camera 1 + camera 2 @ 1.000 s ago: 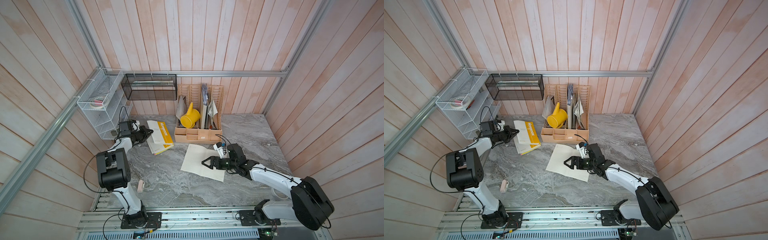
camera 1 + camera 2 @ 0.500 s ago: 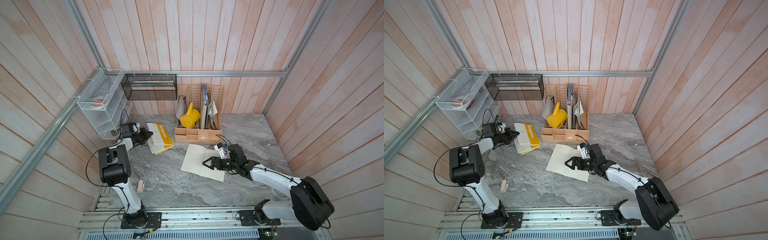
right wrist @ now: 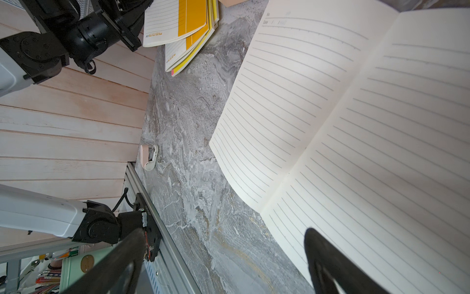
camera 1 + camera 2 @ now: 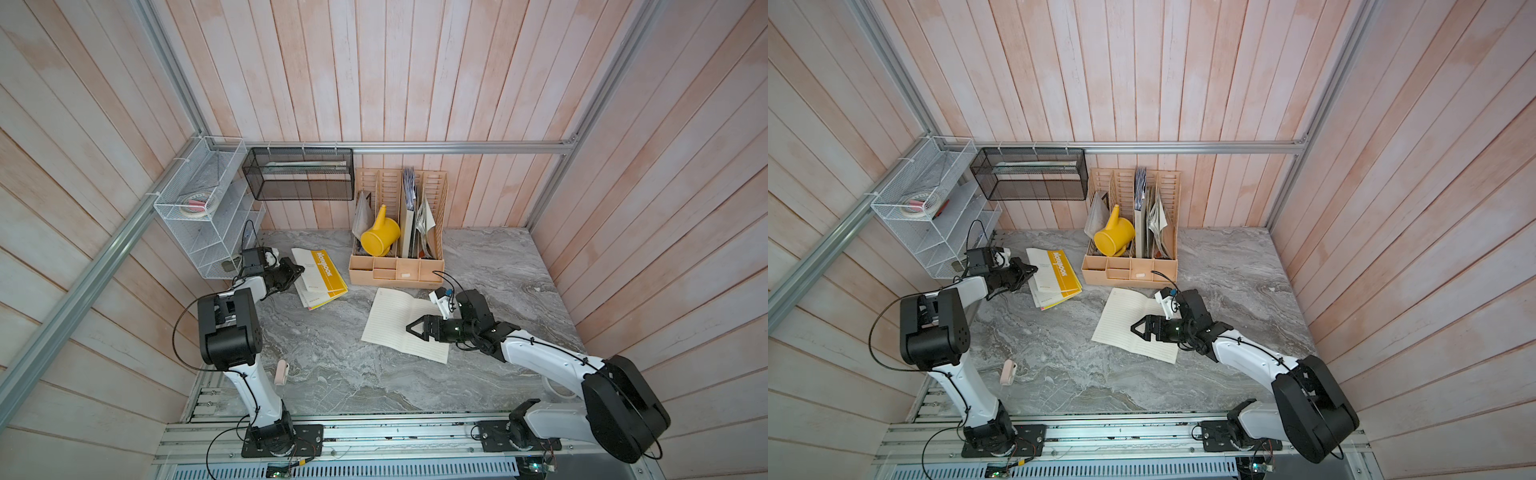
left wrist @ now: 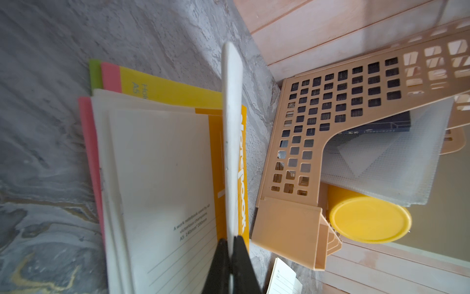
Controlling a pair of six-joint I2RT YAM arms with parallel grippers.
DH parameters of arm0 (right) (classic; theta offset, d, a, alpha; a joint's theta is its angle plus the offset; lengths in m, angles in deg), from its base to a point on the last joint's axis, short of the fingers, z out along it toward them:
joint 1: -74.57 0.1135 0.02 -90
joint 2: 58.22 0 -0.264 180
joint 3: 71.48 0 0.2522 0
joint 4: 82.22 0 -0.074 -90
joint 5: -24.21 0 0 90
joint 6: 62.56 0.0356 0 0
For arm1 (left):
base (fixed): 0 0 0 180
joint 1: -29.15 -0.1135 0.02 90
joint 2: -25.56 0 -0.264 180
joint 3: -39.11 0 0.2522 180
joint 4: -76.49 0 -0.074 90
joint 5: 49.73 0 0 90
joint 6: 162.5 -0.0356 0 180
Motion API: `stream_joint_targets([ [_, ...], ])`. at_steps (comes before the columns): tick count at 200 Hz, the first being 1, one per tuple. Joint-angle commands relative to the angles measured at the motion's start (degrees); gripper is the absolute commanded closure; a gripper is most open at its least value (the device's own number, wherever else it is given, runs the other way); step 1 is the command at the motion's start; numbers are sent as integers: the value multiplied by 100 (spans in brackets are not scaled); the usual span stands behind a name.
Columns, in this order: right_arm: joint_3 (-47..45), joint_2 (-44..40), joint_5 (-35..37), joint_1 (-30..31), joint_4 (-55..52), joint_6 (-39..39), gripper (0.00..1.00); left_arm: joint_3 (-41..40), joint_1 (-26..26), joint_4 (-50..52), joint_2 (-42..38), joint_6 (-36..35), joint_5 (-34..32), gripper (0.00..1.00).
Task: Close the notebook
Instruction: Place the notebook at the notebook.
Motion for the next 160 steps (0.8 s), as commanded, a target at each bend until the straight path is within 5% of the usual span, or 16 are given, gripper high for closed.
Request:
stream_joint_targets([
  [1,-96,-102,-58,-29,-76,-41,2,55,-42,264,254,-228,-152,100],
  [128,-146,-128,-93,-29,-20,12,2,-171,-58,271,252,-70,-459,100],
  [160,-131,-137,-93,-32,-35,3,2,-279,-58,116,166,14,-420,88],
])
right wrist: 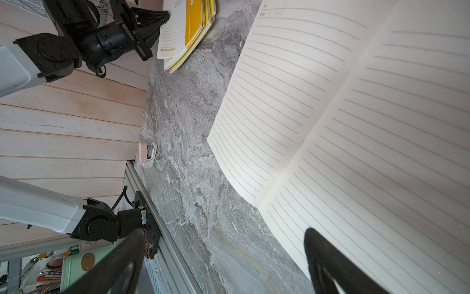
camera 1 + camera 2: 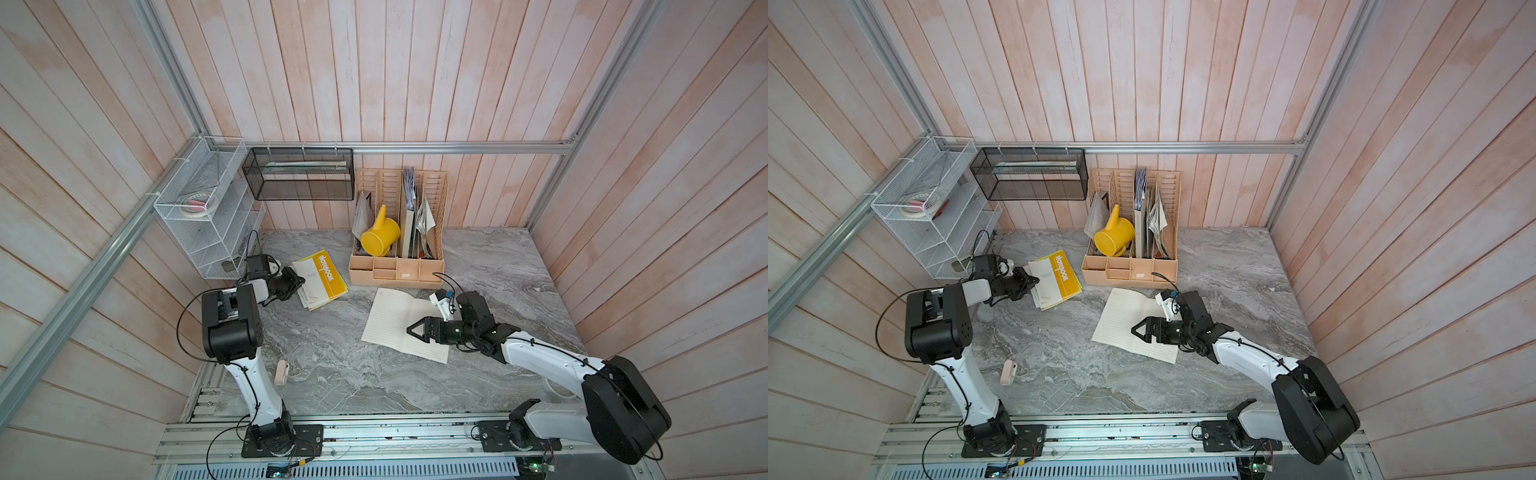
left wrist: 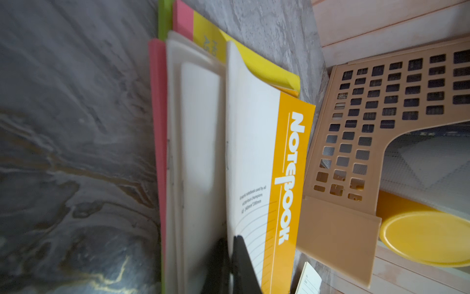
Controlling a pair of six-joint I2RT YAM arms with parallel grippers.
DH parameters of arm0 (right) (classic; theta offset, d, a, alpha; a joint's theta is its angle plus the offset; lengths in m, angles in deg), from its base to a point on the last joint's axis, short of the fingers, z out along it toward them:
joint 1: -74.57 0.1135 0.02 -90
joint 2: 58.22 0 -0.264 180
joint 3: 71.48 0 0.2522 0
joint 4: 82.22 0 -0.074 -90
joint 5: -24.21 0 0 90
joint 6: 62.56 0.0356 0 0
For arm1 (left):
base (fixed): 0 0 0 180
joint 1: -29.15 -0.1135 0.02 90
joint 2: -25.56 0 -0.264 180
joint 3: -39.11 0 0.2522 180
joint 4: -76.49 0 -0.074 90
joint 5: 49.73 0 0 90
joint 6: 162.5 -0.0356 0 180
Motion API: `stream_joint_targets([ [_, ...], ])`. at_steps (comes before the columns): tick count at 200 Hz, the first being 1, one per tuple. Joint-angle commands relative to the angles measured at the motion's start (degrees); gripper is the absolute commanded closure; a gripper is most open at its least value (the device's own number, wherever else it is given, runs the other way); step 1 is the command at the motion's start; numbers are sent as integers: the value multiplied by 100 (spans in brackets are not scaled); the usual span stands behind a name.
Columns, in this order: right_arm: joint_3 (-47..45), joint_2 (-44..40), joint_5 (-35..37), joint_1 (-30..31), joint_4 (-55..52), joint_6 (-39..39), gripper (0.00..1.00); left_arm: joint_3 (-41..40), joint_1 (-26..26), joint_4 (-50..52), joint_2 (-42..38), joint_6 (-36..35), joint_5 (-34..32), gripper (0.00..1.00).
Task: Close the notebook
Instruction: Place the notebook at the notebook.
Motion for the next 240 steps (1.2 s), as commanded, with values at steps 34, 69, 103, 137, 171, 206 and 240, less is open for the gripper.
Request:
stream_joint_targets([
  [34,-18,-87,-96,-30,-3,-4,2,-177,-41,-44,-343,73,-182,82],
  [69,7,-52,-147,-29,10,-5,2,-238,-45,150,-584,76,-296,80],
  [103,22,-52,-148,-32,-1,-14,2,-264,-44,272,-666,42,-313,78],
  [137,-6,-95,-157,-25,55,51,2,-322,-52,490,-905,41,-481,76],
  [171,-28,-113,-186,-19,74,74,2,-321,-51,1060,-1344,-17,-1086,74],
  [206,-62,-165,-179,-4,114,116,2,-388,-51,1195,-1729,-127,-1157,74],
  [240,-90,-157,-157,0,116,131,2,-505,-47,1119,-2094,-31,-863,73],
])
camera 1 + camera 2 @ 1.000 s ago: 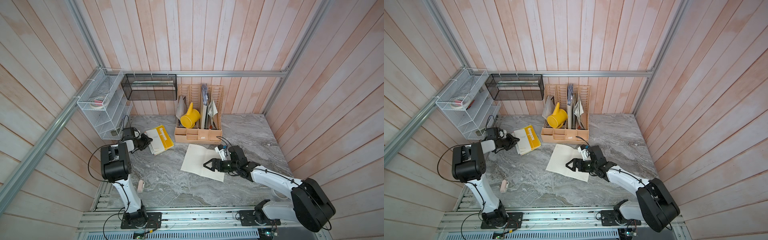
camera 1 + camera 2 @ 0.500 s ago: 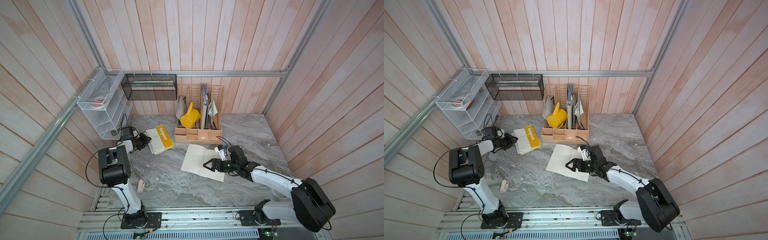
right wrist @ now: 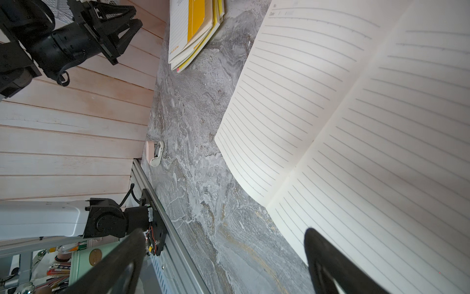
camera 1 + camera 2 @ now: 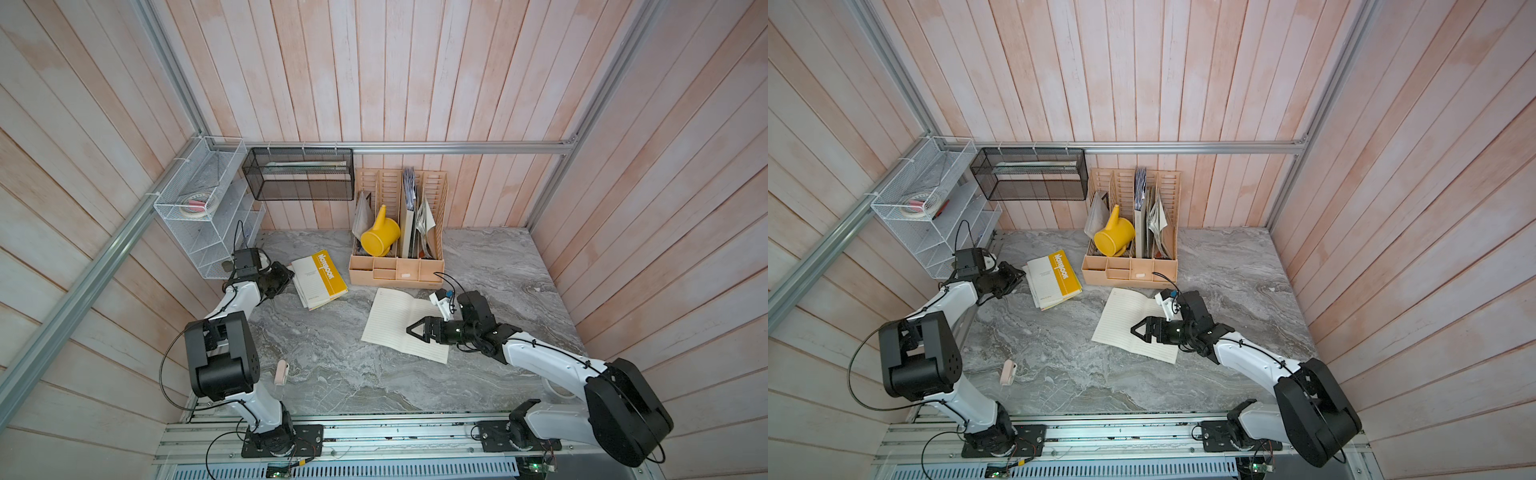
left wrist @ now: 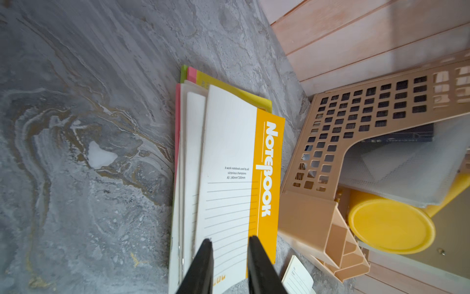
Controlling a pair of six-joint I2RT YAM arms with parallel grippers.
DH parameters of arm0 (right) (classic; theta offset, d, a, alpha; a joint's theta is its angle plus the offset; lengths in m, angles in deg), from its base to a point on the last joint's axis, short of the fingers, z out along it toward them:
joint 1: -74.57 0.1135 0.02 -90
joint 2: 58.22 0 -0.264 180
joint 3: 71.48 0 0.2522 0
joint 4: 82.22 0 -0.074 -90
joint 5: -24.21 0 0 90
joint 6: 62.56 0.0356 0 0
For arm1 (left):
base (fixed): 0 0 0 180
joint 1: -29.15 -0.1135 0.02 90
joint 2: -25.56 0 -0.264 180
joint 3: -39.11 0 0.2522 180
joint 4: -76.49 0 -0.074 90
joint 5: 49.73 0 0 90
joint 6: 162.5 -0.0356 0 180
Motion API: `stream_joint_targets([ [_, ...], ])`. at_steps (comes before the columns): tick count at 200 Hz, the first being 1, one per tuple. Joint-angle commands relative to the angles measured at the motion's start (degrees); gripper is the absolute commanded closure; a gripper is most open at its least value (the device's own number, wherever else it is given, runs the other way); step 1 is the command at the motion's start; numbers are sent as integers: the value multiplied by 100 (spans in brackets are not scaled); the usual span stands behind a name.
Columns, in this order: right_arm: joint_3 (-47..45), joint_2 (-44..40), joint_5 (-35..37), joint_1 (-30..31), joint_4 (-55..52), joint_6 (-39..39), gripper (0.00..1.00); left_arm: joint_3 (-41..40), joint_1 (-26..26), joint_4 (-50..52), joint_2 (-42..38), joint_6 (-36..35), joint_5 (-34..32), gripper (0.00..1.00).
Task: Close the notebook
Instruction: Place the notebook at the notebook, then close the notebook at the center of the board.
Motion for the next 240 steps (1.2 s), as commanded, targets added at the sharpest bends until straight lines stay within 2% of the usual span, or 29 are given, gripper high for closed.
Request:
stream_joint_targets([
  [1,-81,-63,-30,-1,73,63,2,-142,-28,69,-273,-23,143,73],
  [55,-32,-16,49,1,-4,22,2,-276,301,92,-967,-50,819,69],
  [92,69,250,-75,-300,-271,-193,2,-503,1344,155,-1304,-402,1362,59],
  [122,12,155,-114,-859,-528,-450,2,-828,2240,258,-1586,-525,1113,56],
  [146,-140,121,-157,-1373,-672,-614,2,-1238,2735,142,-1666,-443,966,56],
  [167,-264,152,-76,-1590,-768,-746,2,-1540,3144,36,-1635,-383,665,54],
  [204,-473,303,-98,-1672,-530,-786,2,-1825,3523,-174,-1373,-317,291,50],
  [240,-415,478,-92,-1672,-444,-781,2,-1871,3629,-336,-1022,-278,86,50],
])
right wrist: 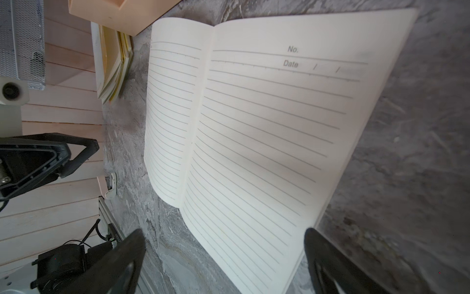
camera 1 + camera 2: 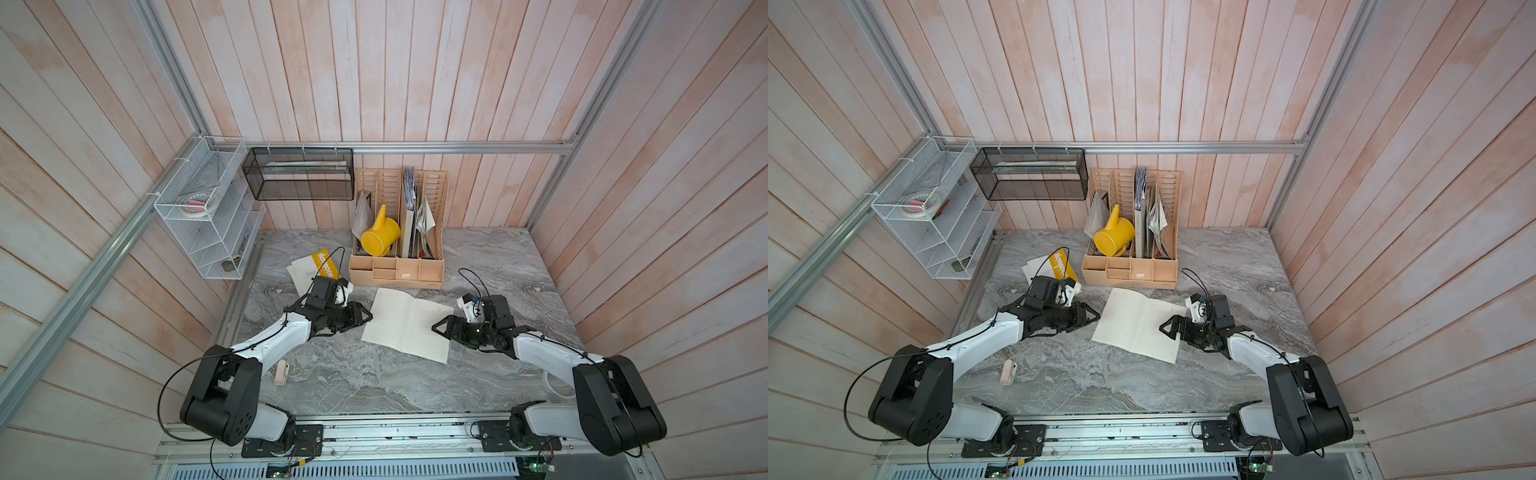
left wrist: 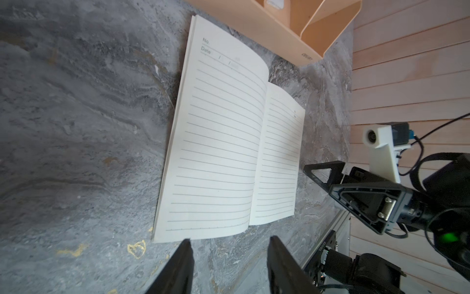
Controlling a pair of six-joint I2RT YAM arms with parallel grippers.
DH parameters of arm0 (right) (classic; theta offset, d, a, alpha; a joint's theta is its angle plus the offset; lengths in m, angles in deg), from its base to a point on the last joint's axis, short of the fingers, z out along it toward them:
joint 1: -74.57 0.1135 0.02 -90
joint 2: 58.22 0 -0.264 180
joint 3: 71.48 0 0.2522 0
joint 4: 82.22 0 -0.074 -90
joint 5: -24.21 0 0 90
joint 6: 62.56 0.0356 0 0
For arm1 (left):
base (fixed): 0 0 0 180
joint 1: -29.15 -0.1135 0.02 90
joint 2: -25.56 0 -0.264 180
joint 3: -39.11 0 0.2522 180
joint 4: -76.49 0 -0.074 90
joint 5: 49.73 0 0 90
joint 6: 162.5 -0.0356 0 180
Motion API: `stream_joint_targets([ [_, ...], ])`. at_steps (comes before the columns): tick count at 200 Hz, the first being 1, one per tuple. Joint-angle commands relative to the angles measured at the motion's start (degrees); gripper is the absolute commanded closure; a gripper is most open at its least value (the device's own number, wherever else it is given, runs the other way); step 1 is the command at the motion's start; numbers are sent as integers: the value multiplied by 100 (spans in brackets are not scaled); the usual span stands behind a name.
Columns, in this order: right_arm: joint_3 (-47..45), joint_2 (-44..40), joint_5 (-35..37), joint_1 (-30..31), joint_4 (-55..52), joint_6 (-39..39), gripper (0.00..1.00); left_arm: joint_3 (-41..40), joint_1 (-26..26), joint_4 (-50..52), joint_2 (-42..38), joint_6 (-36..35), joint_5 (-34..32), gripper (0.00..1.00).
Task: Close the notebook
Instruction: Close the notebook at the center of the board.
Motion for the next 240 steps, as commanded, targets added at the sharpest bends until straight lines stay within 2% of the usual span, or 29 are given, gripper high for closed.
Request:
stream_joint_targets([
  [1,48,170,-31,-21,55,-131,2,-75,57,-280,243,21,-309,50],
  [76,4,494,-67,-28,179,-177,2,369,140,-251,1117,-93,-534,49],
  [154,-12,437,-59,-28,17,-239,2,878,139,-25,1781,-540,-1111,49],
  [193,-61,357,-61,-29,4,-222,2,1022,132,-89,2130,-520,-664,48],
  [240,-75,330,-125,-26,34,-213,2,710,61,-690,2356,-355,569,46],
])
